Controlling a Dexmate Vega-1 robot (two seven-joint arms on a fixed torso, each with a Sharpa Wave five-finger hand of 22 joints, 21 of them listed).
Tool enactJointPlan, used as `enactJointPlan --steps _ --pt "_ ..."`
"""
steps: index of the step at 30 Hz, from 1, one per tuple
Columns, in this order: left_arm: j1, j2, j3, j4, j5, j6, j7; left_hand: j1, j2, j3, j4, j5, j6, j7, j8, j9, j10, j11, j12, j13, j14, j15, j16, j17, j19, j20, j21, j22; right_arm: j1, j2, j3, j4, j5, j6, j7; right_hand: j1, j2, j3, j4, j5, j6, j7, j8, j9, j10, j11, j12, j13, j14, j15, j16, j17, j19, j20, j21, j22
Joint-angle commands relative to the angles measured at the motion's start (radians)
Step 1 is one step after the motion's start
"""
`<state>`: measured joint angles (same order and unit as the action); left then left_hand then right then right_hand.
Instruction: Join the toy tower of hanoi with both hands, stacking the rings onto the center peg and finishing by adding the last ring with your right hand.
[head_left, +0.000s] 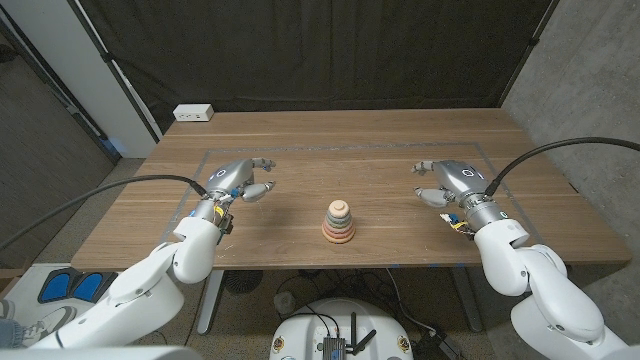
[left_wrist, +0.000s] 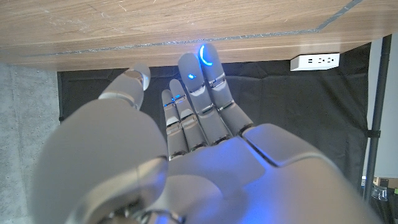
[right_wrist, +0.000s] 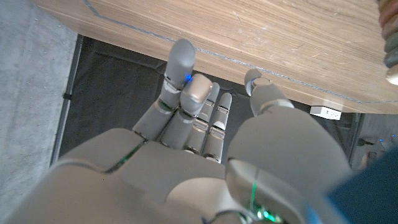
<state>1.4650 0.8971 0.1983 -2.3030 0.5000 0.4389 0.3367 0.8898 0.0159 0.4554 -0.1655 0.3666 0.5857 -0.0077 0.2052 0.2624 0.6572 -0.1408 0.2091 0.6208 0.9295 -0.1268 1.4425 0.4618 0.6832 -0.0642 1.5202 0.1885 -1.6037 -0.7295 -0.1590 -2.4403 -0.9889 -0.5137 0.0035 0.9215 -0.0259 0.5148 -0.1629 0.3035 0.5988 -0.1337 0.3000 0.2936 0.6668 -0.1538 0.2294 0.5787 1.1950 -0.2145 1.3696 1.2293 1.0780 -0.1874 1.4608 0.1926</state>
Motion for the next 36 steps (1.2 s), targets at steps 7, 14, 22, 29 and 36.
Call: enactJointPlan --steps 7,14,22,29,36 --pt "-0.1 0.045 0.071 0.038 -0.026 0.006 -0.041 -0.003 -0.008 0.003 -0.003 -0.004 -0.027 0.007 -0.009 0.002 -0.032 0.008 -0.011 -0.001 0.017 -0.093 0.007 0.001 0.008 -0.141 0.005 0.004 -0.001 -0.056 -0.062 0.068 0.009 -0.092 -0.17 0.015 -0.003 0.009 -0.004 0.007 -0.008 -0.008 0.002 0.008 -0.002 0.009 -0.01 0.004 0.009 -0.004 0.018 0.002 0.004 -0.033 0.004 0.0" --pt "-0.122 0.069 0.074 0.085 -0.067 -0.063 -0.038 -0.009 -0.009 0.001 0.0 -0.005 -0.032 0.01 -0.008 0.002 -0.031 0.013 -0.006 0.001 0.014 -0.093 0.002 -0.004 0.004 -0.14 0.003 0.004 0.034 -0.047 -0.135 0.108 -0.015 -0.134 -0.229 0.017 -0.004 0.01 -0.004 0.007 -0.005 -0.008 0.004 0.009 -0.001 0.01 -0.01 0.006 0.008 -0.004 0.022 0.001 0.005 -0.033 0.005 0.001" --pt "-0.107 0.081 0.063 0.086 -0.08 -0.05 -0.02 -0.01 -0.008 0.001 0.0 -0.005 -0.03 0.01 -0.006 0.002 -0.029 0.011 -0.002 0.003 0.015 -0.093 0.002 -0.005 0.003 -0.14 0.003 0.004 0.079 -0.055 -0.172 0.134 0.023 -0.16 -0.252 0.017 -0.005 0.011 -0.002 0.007 -0.009 -0.01 0.003 0.009 -0.002 0.01 -0.012 0.008 0.005 -0.003 0.025 0.001 0.003 -0.033 0.003 0.0" --pt "-0.117 0.068 0.084 0.096 -0.073 -0.032 0.003 -0.01 -0.007 0.002 0.0 -0.005 -0.027 0.008 -0.004 0.001 -0.027 0.01 0.0 0.005 0.017 -0.093 0.004 -0.002 0.003 -0.14 0.003 0.004 0.105 -0.092 -0.195 0.134 0.05 -0.185 -0.23 0.014 -0.006 0.012 0.001 0.007 -0.01 -0.011 0.003 0.01 -0.003 0.009 -0.014 0.01 0.0 -0.003 0.027 0.0 -0.002 -0.033 0.001 -0.001" --pt "-0.117 0.07 0.082 0.099 -0.085 -0.011 0.009 -0.011 -0.006 0.003 -0.001 -0.005 -0.029 0.009 -0.004 0.001 -0.028 0.012 0.0 0.003 0.014 -0.093 0.001 -0.004 0.004 -0.14 0.003 0.004 0.161 -0.133 -0.225 0.121 0.057 -0.217 -0.169 0.007 -0.007 0.012 0.004 0.007 0.001 -0.007 0.008 0.01 -0.004 0.008 -0.017 0.012 -0.012 -0.003 0.023 -0.004 -0.006 -0.032 -0.001 -0.001"
